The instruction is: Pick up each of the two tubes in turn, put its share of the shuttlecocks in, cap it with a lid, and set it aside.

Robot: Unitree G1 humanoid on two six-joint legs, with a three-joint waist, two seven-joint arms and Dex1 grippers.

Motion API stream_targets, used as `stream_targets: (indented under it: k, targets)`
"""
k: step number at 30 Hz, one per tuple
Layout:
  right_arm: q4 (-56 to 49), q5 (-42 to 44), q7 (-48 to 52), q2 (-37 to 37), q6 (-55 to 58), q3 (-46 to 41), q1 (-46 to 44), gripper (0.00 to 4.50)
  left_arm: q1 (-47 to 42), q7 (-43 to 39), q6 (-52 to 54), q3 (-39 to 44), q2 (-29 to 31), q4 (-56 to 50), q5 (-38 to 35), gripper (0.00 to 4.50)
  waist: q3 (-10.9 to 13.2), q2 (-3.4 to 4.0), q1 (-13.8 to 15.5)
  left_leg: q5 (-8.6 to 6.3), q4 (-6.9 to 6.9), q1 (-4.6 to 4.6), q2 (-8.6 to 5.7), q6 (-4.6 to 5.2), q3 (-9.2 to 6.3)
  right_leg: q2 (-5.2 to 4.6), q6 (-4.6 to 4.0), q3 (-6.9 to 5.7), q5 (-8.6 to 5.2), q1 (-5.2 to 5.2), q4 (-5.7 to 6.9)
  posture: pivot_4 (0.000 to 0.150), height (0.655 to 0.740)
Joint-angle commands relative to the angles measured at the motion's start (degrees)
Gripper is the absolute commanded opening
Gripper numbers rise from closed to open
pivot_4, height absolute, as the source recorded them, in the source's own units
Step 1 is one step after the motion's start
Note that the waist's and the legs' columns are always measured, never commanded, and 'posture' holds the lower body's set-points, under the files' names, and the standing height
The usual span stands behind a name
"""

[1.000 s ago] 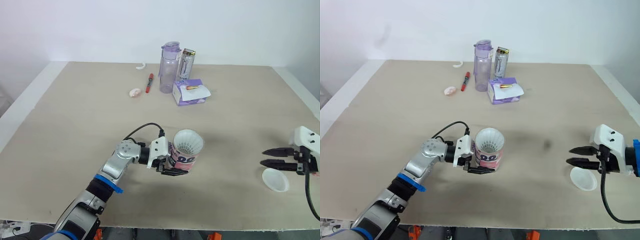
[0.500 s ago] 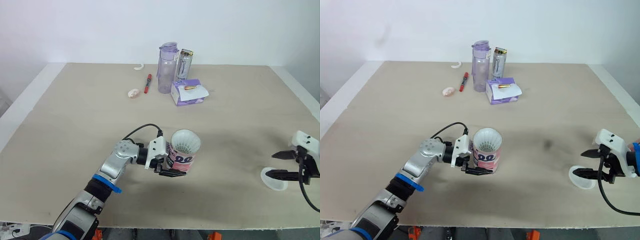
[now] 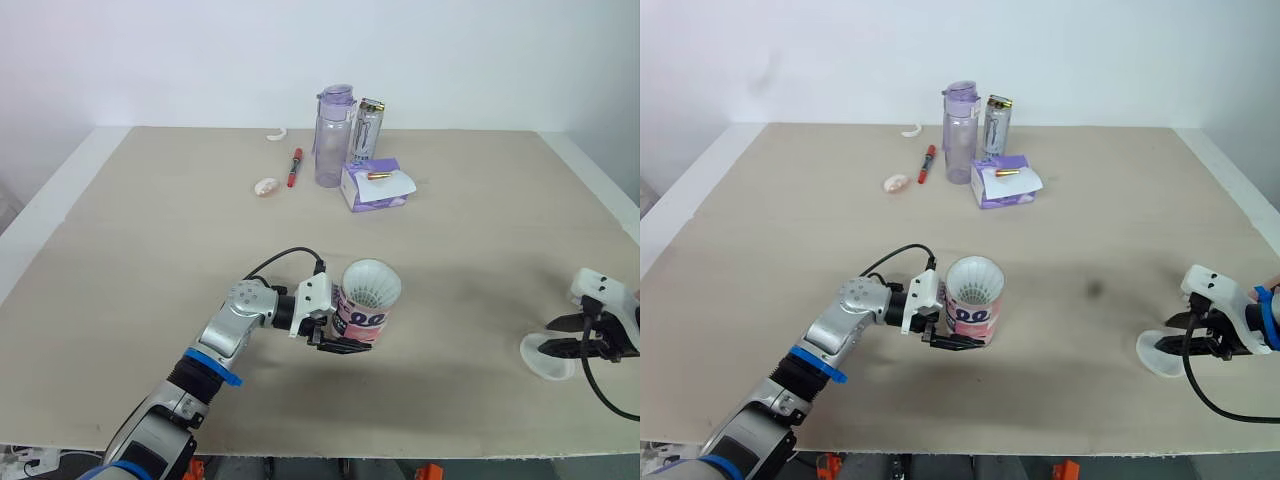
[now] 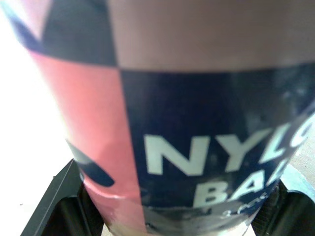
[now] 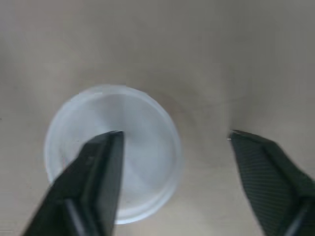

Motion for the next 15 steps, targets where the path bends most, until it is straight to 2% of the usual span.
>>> stream_targets:
  k: [1,10,15]
  targets:
    - [-2.6,0.9,1.8,-2.1,-1.9,-1.1,1.0,0.02,-0.3,0.6,1.2,0.4,0.9,0.3,0.6,3.3,0.0,0.0,0.0,0.0,0.0,0.01,0.0,0.0,0.0,0.0,0.0,0.0,0.0,0.0,0.0,0.15,0.74]
    - [-14.6,5.3,3.8,-4.3,-2.9,-5.1,0.0,0.02,-1.5,0.6,1.7,0.9,1.5,2.1,0.8,3.3,0.0,0.05,-0.5,0.01,0.0,0.06,0.01,0.0,0.01,0.0,0.0,0.01,0.07,0.04,0.01,0.15,0.74]
    - [-27.1,10.5,5.8,-4.5,-0.3,-3.9,-11.5,0.02,-2.0,0.7,2.0,0.1,2.3,3.7,2.1,3.3,0.0,0.15,-0.7,0.01,0.01,0.17,0.01,0.0,0.03,0.0,-0.06,0.02,0.17,0.04,0.03,0.15,0.74]
